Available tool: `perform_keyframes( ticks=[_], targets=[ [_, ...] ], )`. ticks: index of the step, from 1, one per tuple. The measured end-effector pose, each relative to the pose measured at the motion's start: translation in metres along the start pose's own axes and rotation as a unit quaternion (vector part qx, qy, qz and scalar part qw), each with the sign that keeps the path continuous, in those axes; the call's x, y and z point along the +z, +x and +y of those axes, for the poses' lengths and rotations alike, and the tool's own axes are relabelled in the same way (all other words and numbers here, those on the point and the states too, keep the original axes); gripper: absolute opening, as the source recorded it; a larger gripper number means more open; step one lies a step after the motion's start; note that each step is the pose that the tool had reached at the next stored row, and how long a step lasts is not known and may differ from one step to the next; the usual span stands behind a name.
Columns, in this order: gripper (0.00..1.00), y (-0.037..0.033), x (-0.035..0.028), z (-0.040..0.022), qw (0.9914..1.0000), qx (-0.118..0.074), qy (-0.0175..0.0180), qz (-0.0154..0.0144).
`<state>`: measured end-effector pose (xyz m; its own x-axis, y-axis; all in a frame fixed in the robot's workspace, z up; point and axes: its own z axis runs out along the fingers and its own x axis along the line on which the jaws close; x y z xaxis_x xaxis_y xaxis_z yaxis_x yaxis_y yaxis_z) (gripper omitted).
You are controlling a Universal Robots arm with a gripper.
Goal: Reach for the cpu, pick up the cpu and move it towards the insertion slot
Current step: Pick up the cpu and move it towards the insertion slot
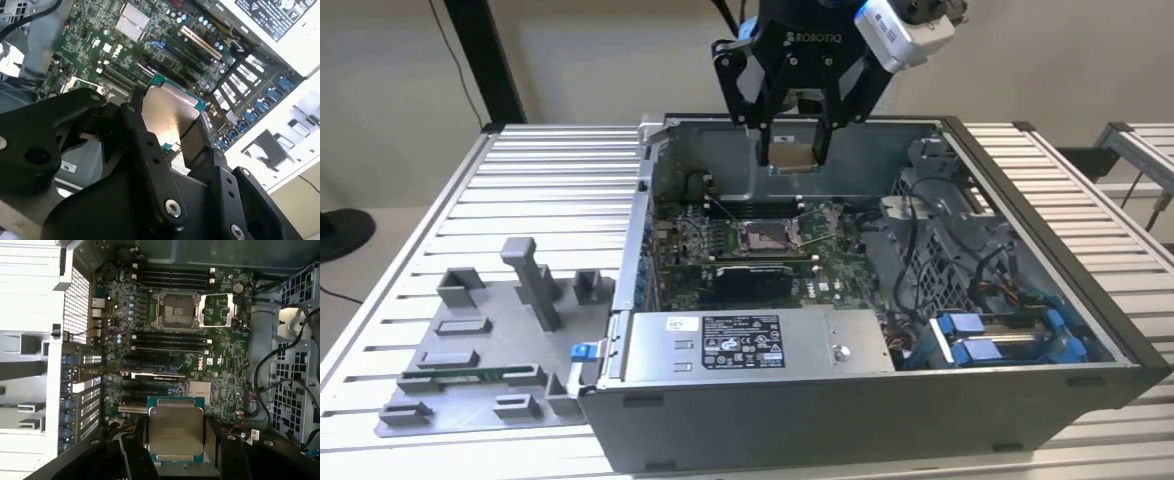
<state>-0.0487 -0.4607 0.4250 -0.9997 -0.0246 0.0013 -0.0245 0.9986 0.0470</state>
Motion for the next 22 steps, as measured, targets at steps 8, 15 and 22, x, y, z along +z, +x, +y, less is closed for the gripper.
perform_keyframes(
  ticks=[8,15,22],
  targets=[
    [0.0,-0.0023,0.0017,0.0282,1.0,0.0,0.0,0.0],
    [0.0,-0.0041,0.0036,0.0532,1.0,0.0,0.0001,-0.0006],
    [0.0,-0.0058,0.0057,0.076,1.0,0.0,0.0001,-0.002]
  ],
)
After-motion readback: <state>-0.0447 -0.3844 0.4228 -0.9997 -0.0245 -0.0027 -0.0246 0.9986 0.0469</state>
